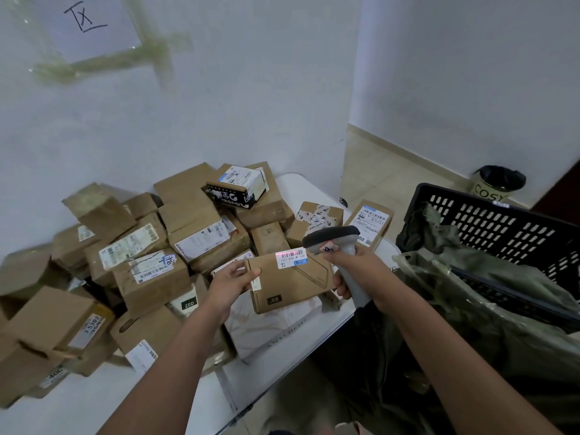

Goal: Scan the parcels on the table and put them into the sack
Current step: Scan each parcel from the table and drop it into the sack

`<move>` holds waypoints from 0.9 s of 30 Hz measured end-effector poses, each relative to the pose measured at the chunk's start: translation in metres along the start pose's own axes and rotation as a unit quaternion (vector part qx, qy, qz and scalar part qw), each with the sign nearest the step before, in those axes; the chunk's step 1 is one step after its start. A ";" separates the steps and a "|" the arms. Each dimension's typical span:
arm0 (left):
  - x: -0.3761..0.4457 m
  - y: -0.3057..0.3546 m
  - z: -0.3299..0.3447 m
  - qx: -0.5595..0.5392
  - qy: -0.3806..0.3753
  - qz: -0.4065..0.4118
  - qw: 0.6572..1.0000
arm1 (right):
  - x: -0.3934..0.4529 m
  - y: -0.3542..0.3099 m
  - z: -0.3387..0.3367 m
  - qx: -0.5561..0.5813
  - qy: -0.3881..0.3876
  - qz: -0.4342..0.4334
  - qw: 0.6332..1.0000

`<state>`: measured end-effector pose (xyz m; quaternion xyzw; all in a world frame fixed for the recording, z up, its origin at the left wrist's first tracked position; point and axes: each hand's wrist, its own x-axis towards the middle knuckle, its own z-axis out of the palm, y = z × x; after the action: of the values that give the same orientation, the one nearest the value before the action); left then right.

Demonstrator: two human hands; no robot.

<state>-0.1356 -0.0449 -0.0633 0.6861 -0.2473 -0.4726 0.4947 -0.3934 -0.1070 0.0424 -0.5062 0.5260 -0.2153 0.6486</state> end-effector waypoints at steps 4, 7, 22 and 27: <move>0.002 0.001 0.001 0.006 -0.001 0.001 1.000 | 0.002 -0.001 -0.002 -0.008 -0.002 0.003 1.000; 0.005 0.002 0.001 0.008 -0.004 -0.003 1.000 | 0.003 -0.001 -0.002 -0.013 -0.002 0.001 1.000; -0.009 0.012 0.014 0.048 -0.065 -0.028 0.996 | 0.015 0.032 -0.031 0.074 0.033 0.060 0.995; -0.030 0.020 0.067 0.181 -0.212 -0.057 0.959 | 0.003 0.087 -0.081 0.118 0.116 0.139 0.977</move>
<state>-0.2060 -0.0584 -0.0374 0.6614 -0.3882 -0.5817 0.2710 -0.4873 -0.1095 -0.0306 -0.3202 0.6335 -0.2408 0.6619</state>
